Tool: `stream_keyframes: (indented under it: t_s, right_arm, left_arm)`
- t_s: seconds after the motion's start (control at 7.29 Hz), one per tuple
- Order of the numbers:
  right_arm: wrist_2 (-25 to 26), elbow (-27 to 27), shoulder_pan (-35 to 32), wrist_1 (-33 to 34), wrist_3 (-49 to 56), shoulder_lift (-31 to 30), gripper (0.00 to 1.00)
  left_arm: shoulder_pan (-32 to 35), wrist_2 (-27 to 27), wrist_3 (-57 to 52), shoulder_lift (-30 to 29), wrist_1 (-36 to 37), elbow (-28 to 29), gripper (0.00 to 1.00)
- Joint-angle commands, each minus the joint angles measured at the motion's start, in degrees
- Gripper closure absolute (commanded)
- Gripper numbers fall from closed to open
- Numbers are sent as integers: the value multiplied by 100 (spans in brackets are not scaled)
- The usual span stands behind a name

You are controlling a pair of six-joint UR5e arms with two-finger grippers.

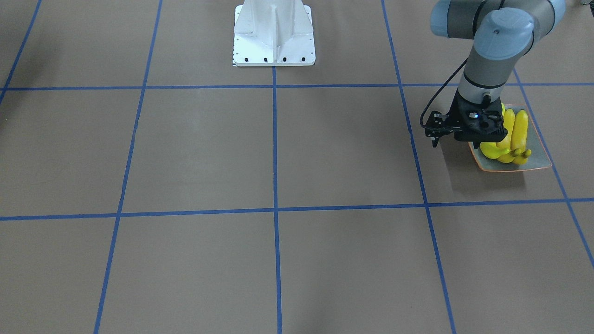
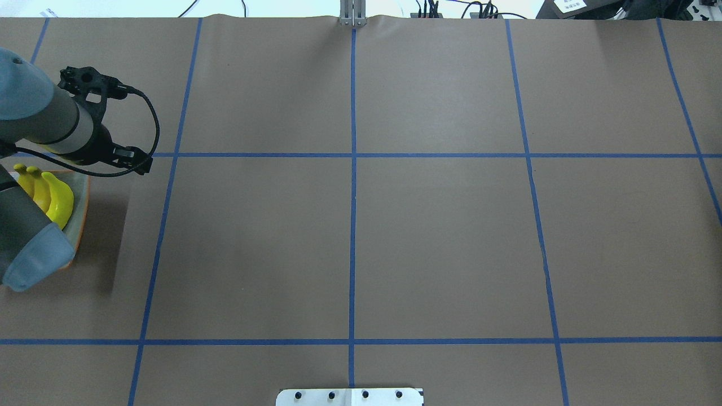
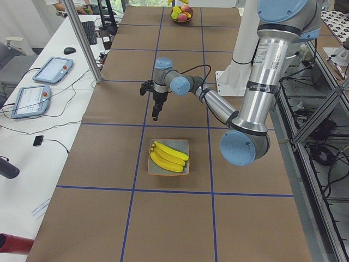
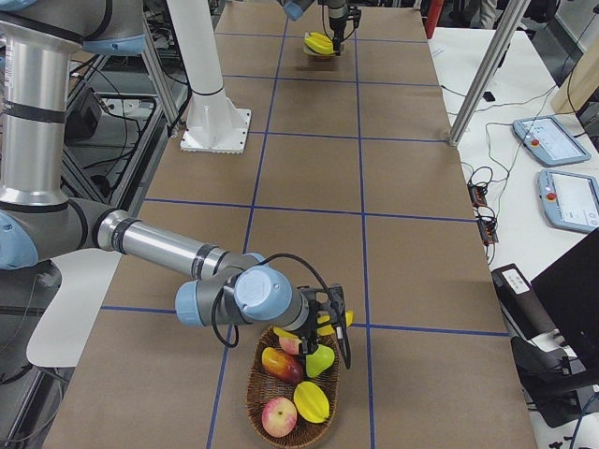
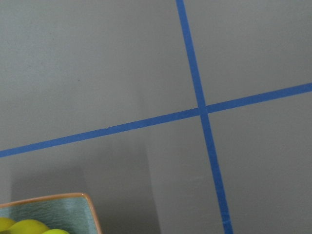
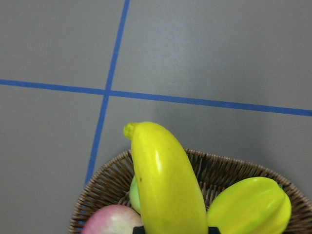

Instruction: Transfer all bananas from basket to plate

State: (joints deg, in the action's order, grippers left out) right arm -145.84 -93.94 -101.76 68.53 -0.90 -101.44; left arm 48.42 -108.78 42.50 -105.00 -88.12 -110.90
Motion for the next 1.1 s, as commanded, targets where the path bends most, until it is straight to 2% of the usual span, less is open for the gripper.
stream_keyframes:
  t_s: [0.0, 0.27, 0.41, 0.69, 0.96]
  right_arm:
    - [-436, -562, 566, 214, -1399, 220, 100]
    - [-621, -573, 1259, 205, -2410, 903, 100]
    - [-561, -555, 1742, 196, -3111, 1446, 100]
    - [26, -546, 2569, 196, -4588, 2449, 100]
    - [457, -695, 3150, 187, -5810, 3109, 100]
  left_arm:
    - [-130, -12, 817, -389, -535, 296, 0]
    - [-148, -29, 1434, -408, -1633, 534, 0]
    - [-148, -386, 1576, -608, -1838, 700, 0]
    - [-174, -557, 2015, -1117, -1858, 1017, 0]
    - [-253, -566, 2673, -1478, -1962, 1062, 0]
